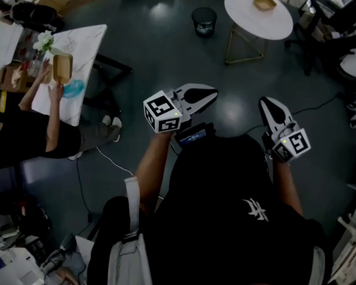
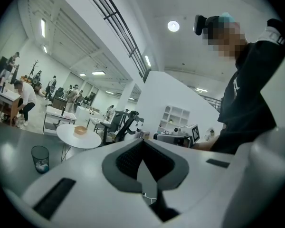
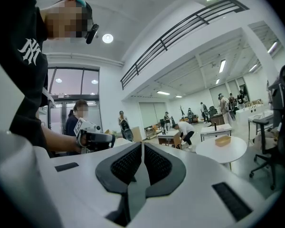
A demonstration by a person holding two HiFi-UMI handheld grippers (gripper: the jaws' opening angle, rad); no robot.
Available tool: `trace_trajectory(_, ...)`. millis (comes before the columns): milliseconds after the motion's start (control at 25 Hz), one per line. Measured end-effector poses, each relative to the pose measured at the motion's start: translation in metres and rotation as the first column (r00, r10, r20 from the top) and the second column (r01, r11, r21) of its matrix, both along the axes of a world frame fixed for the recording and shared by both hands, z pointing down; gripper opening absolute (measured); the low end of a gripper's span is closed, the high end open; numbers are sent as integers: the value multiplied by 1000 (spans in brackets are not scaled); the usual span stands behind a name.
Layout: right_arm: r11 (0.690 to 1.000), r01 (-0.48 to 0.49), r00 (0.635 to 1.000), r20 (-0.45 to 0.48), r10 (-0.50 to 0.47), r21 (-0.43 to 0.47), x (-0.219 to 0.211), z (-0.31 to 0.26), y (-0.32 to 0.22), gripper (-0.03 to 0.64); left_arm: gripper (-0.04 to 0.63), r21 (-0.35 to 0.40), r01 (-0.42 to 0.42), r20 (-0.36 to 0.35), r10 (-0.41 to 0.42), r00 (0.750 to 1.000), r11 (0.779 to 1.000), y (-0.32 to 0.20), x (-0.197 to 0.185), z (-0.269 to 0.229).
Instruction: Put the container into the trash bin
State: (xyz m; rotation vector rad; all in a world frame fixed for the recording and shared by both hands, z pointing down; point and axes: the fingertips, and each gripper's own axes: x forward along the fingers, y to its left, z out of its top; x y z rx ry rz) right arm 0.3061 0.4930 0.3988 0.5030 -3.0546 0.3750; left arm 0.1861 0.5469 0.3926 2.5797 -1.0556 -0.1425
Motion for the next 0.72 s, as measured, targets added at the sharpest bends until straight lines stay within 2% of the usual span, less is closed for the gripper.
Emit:
trace_trajectory(360, 999, -35, 999, 3, 35, -16, 14, 2, -5, 41, 3, -11, -36, -11, 36, 999, 999, -9, 9, 8)
trace_trajectory(720, 1000, -8, 1000, 22, 8, -9, 8, 1, -40, 41, 3, -22, -8, -18, 7, 1000, 1000, -44, 3, 8)
